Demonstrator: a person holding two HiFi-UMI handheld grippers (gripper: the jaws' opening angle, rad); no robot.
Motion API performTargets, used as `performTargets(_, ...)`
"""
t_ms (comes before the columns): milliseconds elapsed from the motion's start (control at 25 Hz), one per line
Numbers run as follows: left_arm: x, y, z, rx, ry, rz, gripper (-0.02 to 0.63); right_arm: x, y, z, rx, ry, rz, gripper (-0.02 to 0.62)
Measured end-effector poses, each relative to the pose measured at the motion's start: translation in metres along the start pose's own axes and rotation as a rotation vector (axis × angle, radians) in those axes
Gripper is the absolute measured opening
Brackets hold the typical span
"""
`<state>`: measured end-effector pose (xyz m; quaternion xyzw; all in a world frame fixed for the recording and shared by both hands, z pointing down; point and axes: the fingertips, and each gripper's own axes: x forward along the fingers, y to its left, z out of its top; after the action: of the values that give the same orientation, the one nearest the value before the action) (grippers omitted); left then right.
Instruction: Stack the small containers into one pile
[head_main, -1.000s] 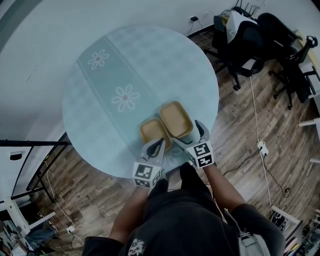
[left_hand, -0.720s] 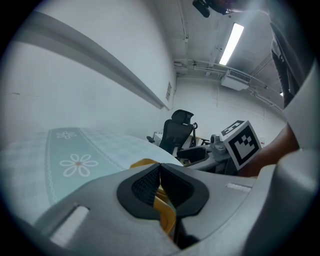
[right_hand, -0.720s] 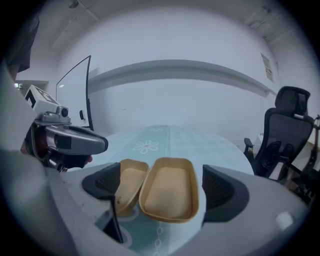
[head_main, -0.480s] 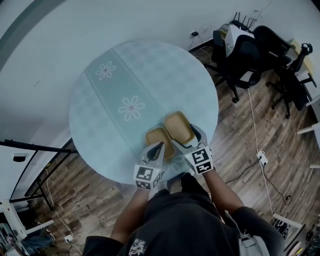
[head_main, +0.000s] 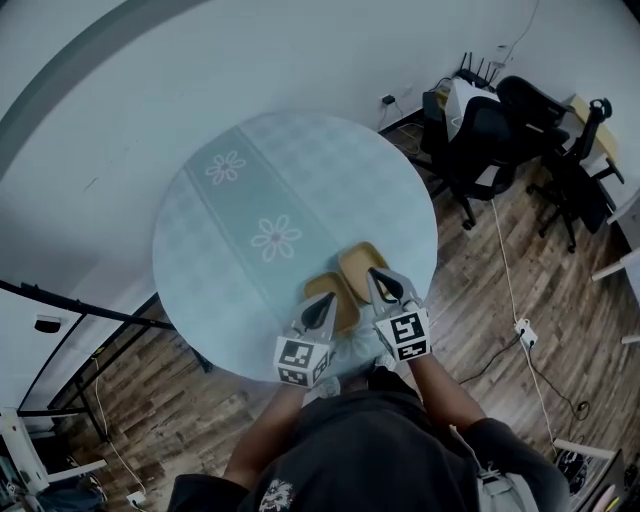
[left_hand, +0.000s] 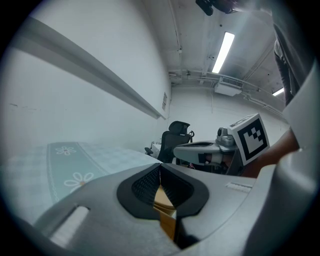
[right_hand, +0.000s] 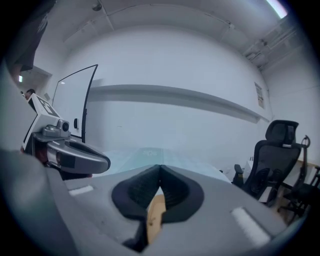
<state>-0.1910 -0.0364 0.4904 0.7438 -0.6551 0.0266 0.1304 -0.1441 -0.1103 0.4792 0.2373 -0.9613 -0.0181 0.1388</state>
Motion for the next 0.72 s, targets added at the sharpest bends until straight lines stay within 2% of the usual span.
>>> performTargets(200,-0.006,-0.004,0.003,0.0,-0.014,0.008,0.006,-0.006,0.005,0.007,0.013,-0.008,0.009,0.002)
performTargets(360,-0.006,-0.002,0.001,-0.006,-0.016,0.058,0.006,-0.005,0.0,0.011,0.02,-0.026,0.042,0.002)
performTargets(720,0.031,-0.01,0.01,-0.03,-0.038,0.25,0.006,0.008,-0.038,0.02,-0.013,-0.076,0.247,0.002)
